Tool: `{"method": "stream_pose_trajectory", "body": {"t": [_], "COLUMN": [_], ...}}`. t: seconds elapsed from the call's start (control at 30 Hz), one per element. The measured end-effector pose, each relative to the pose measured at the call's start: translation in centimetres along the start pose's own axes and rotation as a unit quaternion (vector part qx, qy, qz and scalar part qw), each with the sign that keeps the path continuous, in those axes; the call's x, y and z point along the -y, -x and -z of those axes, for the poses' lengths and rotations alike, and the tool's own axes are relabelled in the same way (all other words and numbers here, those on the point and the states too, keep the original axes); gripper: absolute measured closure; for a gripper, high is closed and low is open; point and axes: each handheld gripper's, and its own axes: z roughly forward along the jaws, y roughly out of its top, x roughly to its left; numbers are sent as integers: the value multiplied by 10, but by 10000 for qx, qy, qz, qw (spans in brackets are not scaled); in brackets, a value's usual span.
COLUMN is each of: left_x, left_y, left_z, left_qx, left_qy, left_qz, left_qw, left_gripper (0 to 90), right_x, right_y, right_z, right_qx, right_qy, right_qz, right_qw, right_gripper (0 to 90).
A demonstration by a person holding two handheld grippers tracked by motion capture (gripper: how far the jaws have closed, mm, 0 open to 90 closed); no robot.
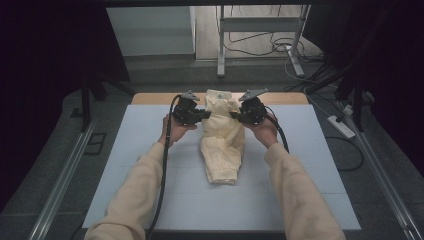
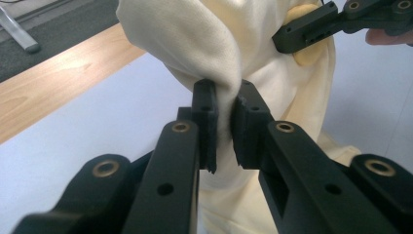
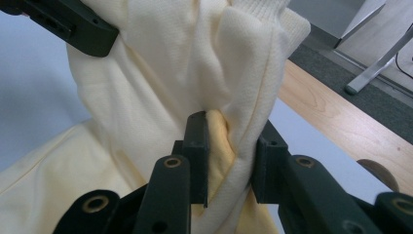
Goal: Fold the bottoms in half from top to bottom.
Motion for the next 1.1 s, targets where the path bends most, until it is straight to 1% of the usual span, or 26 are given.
{"method": "stream_pose_trajectory", "body": {"t": [0.13, 0.3, 0.43, 0.63, 0.9, 1.1], "left_x": [4, 7, 11, 19, 29, 34], "left_y": [3, 8, 10, 15, 22, 24], "left_z": [0, 1, 1, 3, 5, 5], "left_qx": [25, 25, 73, 122, 164, 179], "left_qy": [-7, -39, -56, -28, -40, -52], "left_qz": [-23, -95, -123, -103, -143, -149], "left_qw": [10000, 9999, 9999, 9999, 9998, 9997], "left_gripper": [807, 807, 806, 806, 805, 805], "right_x": [5, 10, 15, 20, 27, 34], "right_y": [-3, -4, -6, -13, -23, -27], "right_z": [1, 1, 2, 4, 7, 8], "right_qx": [-36, -90, -131, -167, -195, -249], "right_qy": [29, 33, 53, 65, 55, 85], "right_qz": [15, 2, 7, 57, 120, 115], "right_qw": [10000, 10000, 9999, 9998, 9997, 9996], "right_gripper": [719, 718, 718, 716, 716, 714]}}
